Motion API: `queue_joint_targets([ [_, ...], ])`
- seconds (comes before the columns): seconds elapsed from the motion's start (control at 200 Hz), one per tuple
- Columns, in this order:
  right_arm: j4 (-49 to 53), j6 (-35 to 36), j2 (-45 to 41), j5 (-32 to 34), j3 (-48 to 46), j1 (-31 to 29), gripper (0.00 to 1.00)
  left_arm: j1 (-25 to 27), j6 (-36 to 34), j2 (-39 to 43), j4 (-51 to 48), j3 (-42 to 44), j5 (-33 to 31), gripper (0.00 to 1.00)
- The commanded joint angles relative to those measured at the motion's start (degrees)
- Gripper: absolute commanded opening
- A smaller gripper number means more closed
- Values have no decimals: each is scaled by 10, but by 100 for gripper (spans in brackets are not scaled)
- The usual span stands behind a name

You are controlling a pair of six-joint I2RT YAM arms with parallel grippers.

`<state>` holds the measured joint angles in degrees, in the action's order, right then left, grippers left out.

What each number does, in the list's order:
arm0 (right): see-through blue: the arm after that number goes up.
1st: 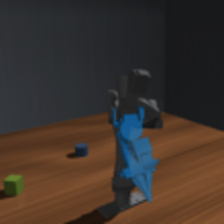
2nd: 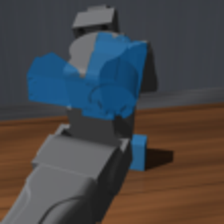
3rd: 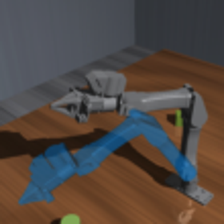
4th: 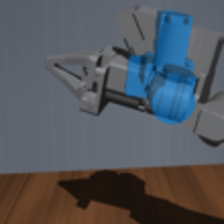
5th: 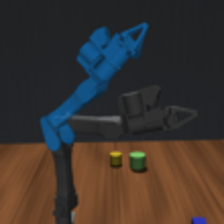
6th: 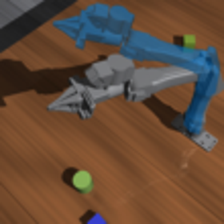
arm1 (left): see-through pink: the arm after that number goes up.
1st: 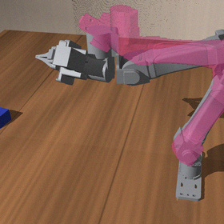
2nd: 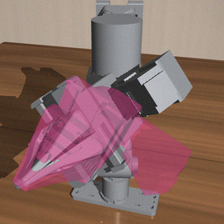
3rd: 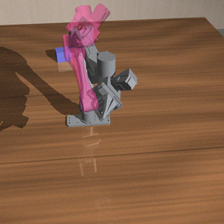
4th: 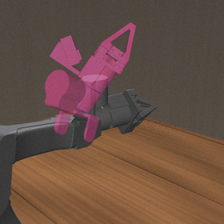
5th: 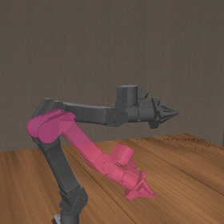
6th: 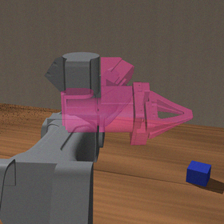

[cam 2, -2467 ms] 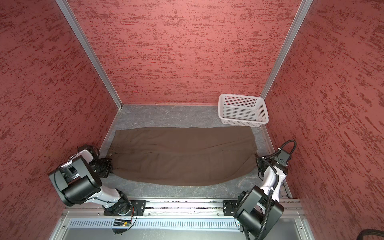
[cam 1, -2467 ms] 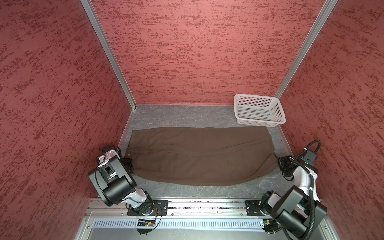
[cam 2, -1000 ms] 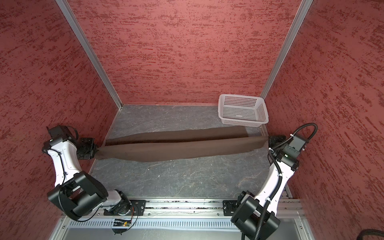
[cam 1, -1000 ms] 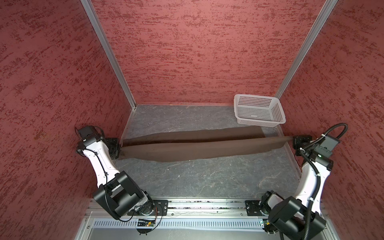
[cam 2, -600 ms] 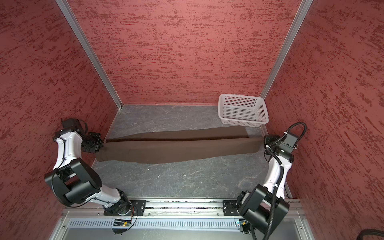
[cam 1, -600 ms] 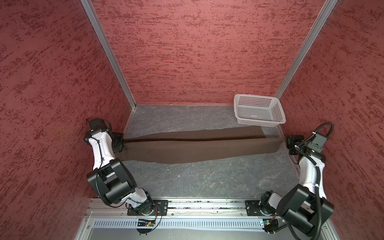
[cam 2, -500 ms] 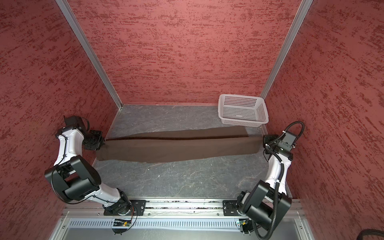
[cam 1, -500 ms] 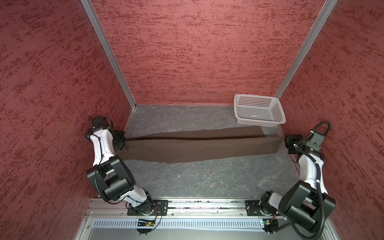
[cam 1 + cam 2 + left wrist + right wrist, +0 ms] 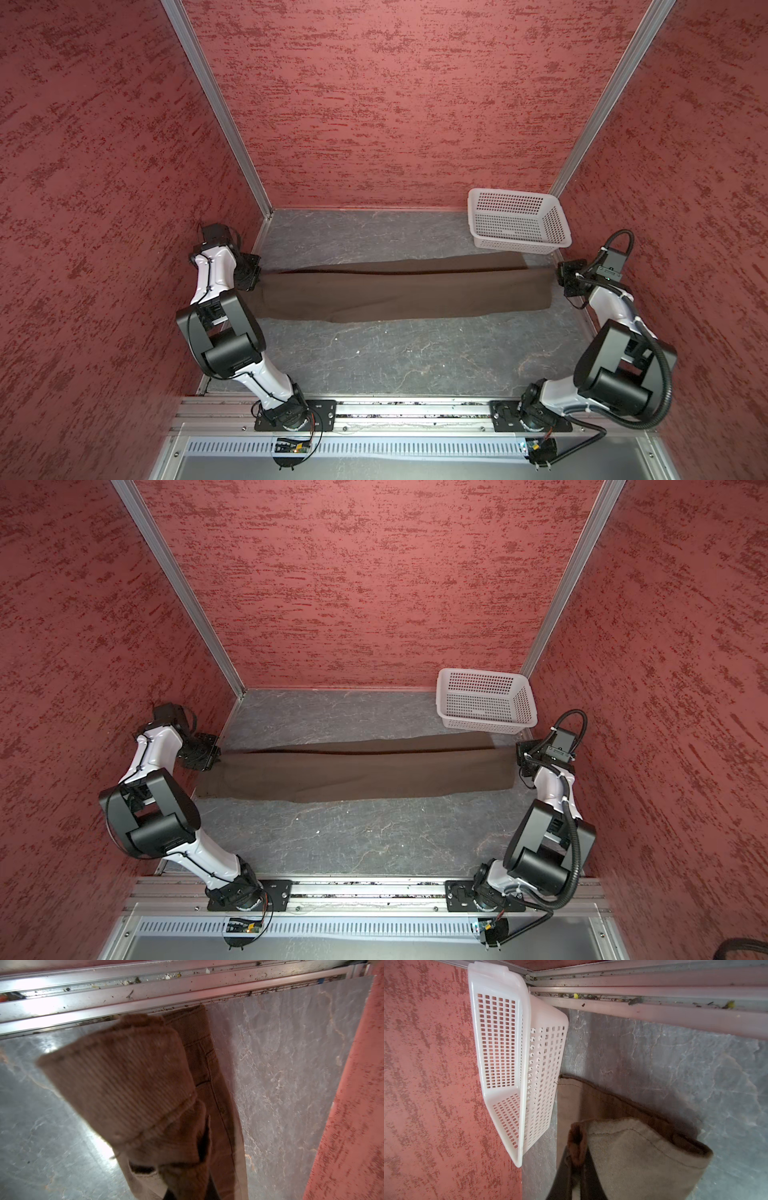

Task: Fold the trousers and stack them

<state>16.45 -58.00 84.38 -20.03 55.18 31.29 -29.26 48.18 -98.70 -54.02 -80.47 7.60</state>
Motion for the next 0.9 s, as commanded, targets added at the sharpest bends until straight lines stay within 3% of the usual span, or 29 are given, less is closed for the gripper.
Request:
queue_joint_targets([
  [0.0,-82,14,33,52,27,-4,0,5,6,-18,48,-16,-39,0],
  [0.286,-117,36,130,43,64,-28,0,20,4,-53,58,-40,-47,0],
  [0.461,-186,15,170,-2,45,-46,0,32,6,-62,65,-36,-53,0],
  [0.741,-180,22,197,36,67,-77,0,45,8,-83,71,-35,-57,1],
  [0.892,-175,28,205,62,60,-78,18,46,6,-98,76,-36,-58,11],
])
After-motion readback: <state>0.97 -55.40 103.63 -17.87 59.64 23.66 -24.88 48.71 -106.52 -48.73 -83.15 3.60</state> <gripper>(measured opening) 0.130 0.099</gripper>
